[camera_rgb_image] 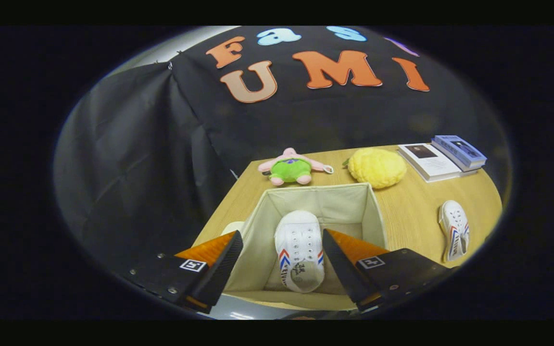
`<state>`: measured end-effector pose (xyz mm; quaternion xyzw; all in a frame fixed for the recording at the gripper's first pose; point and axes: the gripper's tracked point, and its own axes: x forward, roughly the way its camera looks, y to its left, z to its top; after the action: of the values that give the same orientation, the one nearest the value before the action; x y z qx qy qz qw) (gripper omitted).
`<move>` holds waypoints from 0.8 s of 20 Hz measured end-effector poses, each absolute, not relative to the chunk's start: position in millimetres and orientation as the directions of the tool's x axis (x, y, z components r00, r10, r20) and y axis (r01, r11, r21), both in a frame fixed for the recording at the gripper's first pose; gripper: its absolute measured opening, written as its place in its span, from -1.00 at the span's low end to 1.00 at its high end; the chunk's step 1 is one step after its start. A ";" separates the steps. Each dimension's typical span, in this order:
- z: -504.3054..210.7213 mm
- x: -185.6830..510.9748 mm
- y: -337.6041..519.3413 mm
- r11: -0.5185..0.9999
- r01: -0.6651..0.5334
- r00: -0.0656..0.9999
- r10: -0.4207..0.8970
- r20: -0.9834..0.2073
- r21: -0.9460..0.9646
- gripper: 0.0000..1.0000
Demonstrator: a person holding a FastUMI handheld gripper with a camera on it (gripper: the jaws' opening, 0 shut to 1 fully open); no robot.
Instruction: Open the storage box then place both shoes into the box .Put the left shoe in first, then the right shoe, with the right side of both shoes facing outward in a uniform manner.
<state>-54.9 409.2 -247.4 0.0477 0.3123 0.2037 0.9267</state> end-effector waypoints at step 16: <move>-205.3 -13.0 240.3 0.978 -0.157 0.856 0.203 -0.476 0.135 0.97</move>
<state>-13.0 240.3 -205.3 0.0455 0.2517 0.0934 0.9622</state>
